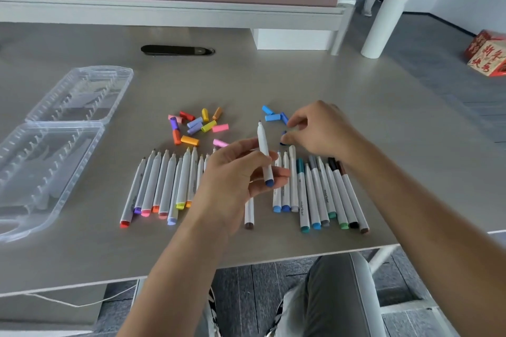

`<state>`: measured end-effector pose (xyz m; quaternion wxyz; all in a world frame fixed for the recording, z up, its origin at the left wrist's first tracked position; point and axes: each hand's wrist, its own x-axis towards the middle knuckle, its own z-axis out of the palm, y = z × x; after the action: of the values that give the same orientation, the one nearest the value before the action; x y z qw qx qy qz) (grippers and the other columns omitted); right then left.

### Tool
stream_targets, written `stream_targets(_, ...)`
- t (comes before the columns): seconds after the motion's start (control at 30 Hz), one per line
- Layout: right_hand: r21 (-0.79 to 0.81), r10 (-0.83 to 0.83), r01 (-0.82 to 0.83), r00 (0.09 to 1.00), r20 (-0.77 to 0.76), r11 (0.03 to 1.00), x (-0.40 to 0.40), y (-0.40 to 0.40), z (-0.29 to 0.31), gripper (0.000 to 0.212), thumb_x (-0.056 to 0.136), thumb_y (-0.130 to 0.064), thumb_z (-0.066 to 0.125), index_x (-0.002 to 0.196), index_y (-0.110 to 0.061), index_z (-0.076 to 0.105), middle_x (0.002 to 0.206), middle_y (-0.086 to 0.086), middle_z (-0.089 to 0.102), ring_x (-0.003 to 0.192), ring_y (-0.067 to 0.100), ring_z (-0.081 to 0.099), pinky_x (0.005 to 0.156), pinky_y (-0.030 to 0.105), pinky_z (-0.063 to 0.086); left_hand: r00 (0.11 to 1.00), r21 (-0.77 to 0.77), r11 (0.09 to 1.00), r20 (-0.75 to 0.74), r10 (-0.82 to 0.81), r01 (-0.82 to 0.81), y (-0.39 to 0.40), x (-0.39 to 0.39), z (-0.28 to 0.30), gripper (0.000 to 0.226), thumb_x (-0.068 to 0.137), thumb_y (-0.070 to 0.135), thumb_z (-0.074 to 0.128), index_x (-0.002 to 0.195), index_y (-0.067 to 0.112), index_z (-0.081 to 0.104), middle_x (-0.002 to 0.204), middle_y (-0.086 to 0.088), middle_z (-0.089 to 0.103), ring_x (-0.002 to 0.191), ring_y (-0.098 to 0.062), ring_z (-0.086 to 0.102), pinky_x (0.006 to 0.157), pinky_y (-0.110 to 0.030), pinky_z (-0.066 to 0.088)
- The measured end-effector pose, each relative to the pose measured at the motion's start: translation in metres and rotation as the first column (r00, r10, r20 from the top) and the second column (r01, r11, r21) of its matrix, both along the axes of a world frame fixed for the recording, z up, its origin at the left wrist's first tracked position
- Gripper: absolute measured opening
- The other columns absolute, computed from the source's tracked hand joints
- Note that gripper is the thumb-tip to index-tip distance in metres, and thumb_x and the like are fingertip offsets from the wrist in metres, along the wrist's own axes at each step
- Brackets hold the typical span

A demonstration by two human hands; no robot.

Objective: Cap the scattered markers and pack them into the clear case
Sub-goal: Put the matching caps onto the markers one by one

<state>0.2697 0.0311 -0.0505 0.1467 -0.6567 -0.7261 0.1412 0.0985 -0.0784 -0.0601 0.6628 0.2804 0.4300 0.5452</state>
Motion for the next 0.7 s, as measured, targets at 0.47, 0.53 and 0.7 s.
stream_targets(0.47,0.109,0.105,-0.088,0.982,-0.154,0.99,-0.006,-0.002,-0.019,0.023,0.075,-0.033,0.089,0.089,-0.03,0.071,0.086,-0.013,0.074,0.085,0.009,0.07,0.087,0.04,0.057,0.999,0.036,0.999,-0.043,-0.006,0.008,-0.009,-0.003,-0.002,0.024,0.093,-0.011,0.056,0.112,0.0,0.066,0.095,-0.02,0.072,0.077,-0.037,0.074,0.068,-0.038,0.063)
stream_targets(0.53,0.104,0.086,-0.059,0.957,-0.277,0.993,-0.008,-0.003,-0.019,0.019,0.077,-0.029,0.087,0.09,-0.029,0.073,0.087,-0.011,0.076,0.084,0.008,0.072,0.085,0.039,0.059,0.998,0.038,0.999,-0.057,-0.016,0.018,-0.011,-0.003,-0.001,0.023,0.093,-0.011,0.055,0.108,0.001,0.068,0.095,-0.02,0.072,0.075,-0.035,0.073,0.067,-0.038,0.063)
stream_targets(0.7,-0.152,-0.151,0.048,0.589,-0.794,0.987,-0.003,-0.018,0.005,0.015,0.089,-0.014,0.079,0.104,-0.013,0.077,0.094,0.006,0.08,0.054,0.001,0.057,0.054,0.014,0.042,0.99,0.03,0.994,-0.1,-0.1,0.103,-0.02,0.001,0.0,0.023,0.095,-0.007,0.055,0.109,0.004,0.07,0.097,-0.019,0.074,0.074,-0.032,0.073,0.067,-0.036,0.063)
